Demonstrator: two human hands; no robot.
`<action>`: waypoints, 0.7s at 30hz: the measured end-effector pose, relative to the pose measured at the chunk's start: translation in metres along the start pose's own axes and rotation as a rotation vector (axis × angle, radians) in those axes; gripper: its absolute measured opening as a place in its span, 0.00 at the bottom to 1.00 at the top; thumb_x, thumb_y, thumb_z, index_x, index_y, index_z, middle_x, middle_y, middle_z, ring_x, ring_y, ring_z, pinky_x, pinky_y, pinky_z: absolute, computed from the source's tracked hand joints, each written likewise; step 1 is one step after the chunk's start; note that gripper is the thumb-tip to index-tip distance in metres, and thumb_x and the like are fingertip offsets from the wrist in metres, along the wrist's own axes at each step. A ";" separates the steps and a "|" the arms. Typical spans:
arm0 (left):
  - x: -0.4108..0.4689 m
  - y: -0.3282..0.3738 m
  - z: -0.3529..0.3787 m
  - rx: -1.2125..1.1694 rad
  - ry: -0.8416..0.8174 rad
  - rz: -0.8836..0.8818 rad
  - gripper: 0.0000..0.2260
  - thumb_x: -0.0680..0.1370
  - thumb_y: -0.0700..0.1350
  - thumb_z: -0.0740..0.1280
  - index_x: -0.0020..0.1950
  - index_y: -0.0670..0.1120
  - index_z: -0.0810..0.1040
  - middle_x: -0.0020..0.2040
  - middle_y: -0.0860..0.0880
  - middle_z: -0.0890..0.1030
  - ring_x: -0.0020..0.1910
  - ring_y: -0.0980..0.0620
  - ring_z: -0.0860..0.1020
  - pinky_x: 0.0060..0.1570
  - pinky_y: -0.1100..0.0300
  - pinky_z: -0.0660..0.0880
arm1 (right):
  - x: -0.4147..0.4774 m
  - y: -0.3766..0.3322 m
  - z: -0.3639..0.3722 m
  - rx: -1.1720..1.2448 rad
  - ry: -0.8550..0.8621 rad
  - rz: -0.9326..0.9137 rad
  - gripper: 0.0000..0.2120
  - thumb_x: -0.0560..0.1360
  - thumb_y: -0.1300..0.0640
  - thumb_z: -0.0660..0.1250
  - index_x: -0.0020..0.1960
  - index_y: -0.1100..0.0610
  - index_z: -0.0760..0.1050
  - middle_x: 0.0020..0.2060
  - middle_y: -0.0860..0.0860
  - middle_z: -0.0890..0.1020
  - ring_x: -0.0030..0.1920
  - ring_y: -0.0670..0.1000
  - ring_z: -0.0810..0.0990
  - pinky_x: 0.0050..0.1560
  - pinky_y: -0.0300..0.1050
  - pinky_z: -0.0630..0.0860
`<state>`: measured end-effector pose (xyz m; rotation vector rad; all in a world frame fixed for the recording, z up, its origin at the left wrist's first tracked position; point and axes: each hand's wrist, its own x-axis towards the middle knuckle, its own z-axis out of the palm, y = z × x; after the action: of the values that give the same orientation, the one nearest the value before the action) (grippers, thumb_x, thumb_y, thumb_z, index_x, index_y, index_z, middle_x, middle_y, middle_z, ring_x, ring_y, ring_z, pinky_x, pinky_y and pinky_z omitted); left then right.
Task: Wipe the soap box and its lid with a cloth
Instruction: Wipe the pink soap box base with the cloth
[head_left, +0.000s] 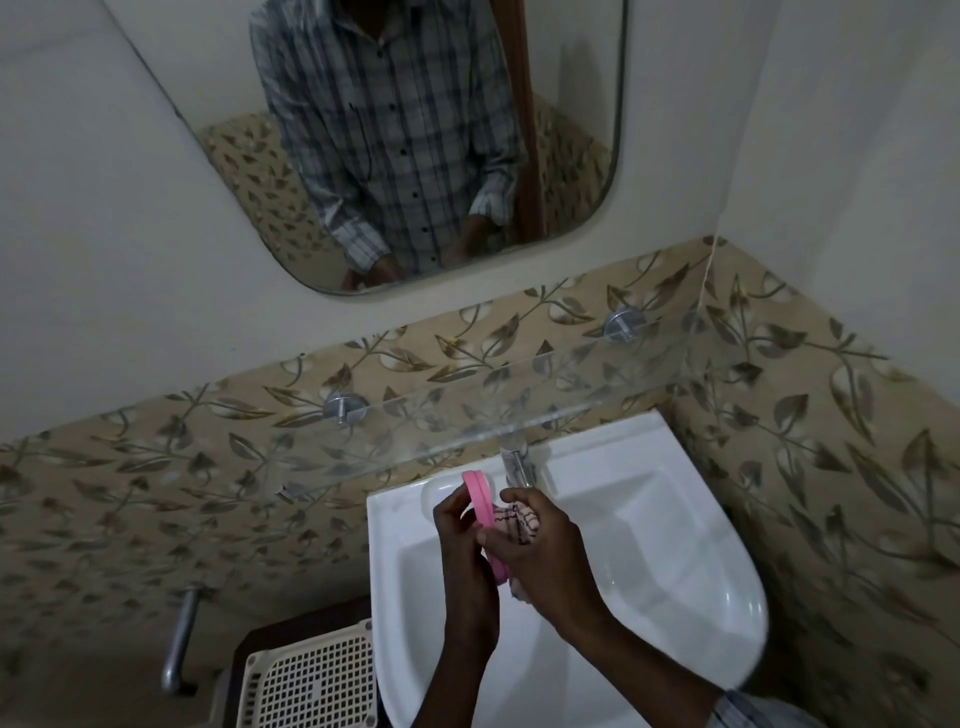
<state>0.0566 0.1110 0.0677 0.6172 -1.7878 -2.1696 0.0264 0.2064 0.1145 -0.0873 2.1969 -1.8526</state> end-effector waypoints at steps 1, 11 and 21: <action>0.001 0.000 0.001 -0.047 0.001 -0.013 0.16 0.79 0.50 0.60 0.66 0.55 0.75 0.60 0.44 0.81 0.56 0.43 0.81 0.43 0.57 0.79 | 0.001 0.001 0.000 -0.019 0.002 -0.059 0.17 0.67 0.52 0.76 0.54 0.48 0.78 0.43 0.45 0.85 0.42 0.45 0.84 0.43 0.44 0.82; 0.020 0.042 -0.044 -0.679 -0.313 -0.921 0.36 0.72 0.60 0.66 0.65 0.30 0.77 0.64 0.28 0.77 0.57 0.29 0.80 0.57 0.32 0.75 | 0.010 0.043 -0.028 -0.788 -0.302 -1.103 0.18 0.75 0.66 0.62 0.64 0.58 0.74 0.57 0.54 0.80 0.58 0.54 0.76 0.63 0.48 0.73; 0.032 0.038 -0.038 -0.583 -0.290 -0.766 0.27 0.70 0.51 0.62 0.61 0.34 0.81 0.56 0.32 0.81 0.52 0.33 0.80 0.59 0.37 0.74 | 0.027 0.016 -0.042 -0.602 -0.472 -0.821 0.07 0.79 0.60 0.64 0.55 0.59 0.78 0.54 0.53 0.79 0.59 0.52 0.77 0.62 0.55 0.75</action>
<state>0.0441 0.0555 0.0936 0.9718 -0.9694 -3.2358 -0.0080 0.2436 0.1009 -1.5498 2.4190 -1.1425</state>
